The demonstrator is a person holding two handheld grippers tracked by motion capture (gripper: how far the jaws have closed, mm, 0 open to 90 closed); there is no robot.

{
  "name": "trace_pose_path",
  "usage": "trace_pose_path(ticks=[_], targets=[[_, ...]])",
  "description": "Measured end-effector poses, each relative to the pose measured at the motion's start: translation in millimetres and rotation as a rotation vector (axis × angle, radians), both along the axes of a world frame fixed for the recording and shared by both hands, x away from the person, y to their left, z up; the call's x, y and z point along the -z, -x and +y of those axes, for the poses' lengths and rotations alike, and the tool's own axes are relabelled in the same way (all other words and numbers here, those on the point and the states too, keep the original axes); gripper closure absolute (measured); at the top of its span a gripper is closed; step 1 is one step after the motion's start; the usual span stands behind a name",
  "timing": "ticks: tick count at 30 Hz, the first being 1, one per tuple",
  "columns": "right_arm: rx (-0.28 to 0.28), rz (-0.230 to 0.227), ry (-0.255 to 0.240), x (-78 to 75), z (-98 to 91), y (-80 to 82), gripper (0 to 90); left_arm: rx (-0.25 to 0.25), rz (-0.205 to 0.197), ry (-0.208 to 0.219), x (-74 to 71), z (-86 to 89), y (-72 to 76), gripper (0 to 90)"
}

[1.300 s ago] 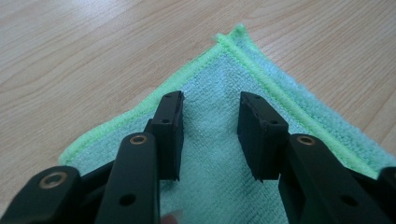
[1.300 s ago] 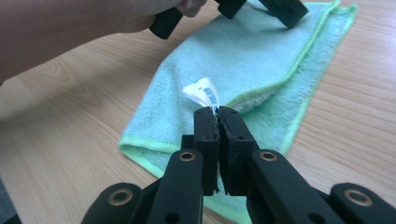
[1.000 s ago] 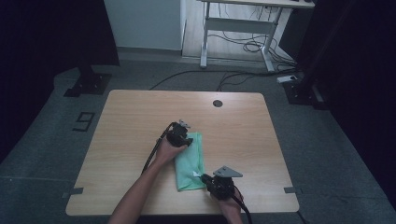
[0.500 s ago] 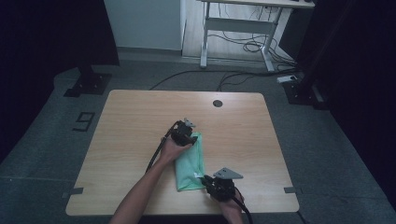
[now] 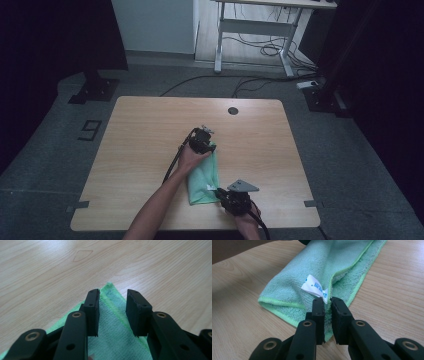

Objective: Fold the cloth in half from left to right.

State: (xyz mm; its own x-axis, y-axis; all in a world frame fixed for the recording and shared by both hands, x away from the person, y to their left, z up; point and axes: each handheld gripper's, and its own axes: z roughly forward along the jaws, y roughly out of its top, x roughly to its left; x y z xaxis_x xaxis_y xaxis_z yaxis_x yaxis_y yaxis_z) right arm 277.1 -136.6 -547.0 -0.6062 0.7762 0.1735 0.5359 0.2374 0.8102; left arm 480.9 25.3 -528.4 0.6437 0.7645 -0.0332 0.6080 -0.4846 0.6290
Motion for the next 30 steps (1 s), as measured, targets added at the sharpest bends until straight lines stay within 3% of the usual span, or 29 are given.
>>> trace_pose_path(ticks=[5,10,14,18,20,23,26,27,30], targets=[[-0.001,-0.001,0.003,0.3,0.5,0.6,81.0,-0.015,0.005,-0.015,1.8,0.4,-0.9,73.3],[-0.001,-0.004,0.005,0.1,0.5,1.1,82.2,-0.002,0.007,0.002,-1.7,4.0,-0.5,85.8],[0.001,-0.014,-0.010,-1.9,-0.6,2.7,85.0,0.009,-0.032,0.042,-12.1,2.8,3.4,87.5],[0.003,-0.013,-0.027,-4.5,-2.3,4.8,85.3,0.014,-0.036,0.059,-13.8,-3.9,3.0,87.4],[0.003,-0.014,-0.028,-4.6,-3.2,6.0,85.2,0.022,-0.027,0.053,-9.7,-7.7,2.2,86.9],[-0.002,-0.008,-0.020,-3.0,-3.8,6.8,84.9,0.023,-0.010,0.010,0.1,-12.4,1.0,83.6],[-0.003,0.003,-0.016,-1.5,-5.2,6.2,84.8,0.038,-0.007,0.037,2.2,-11.6,0.7,75.0],[-0.002,0.001,-0.012,-1.2,-6.0,6.3,84.7,0.047,-0.005,0.041,1.2,-10.6,0.7,67.8],[0.001,0.000,-0.014,-1.4,-7.5,6.8,82.0,0.047,-0.043,0.062,-8.5,-2.5,4.4,57.3]])
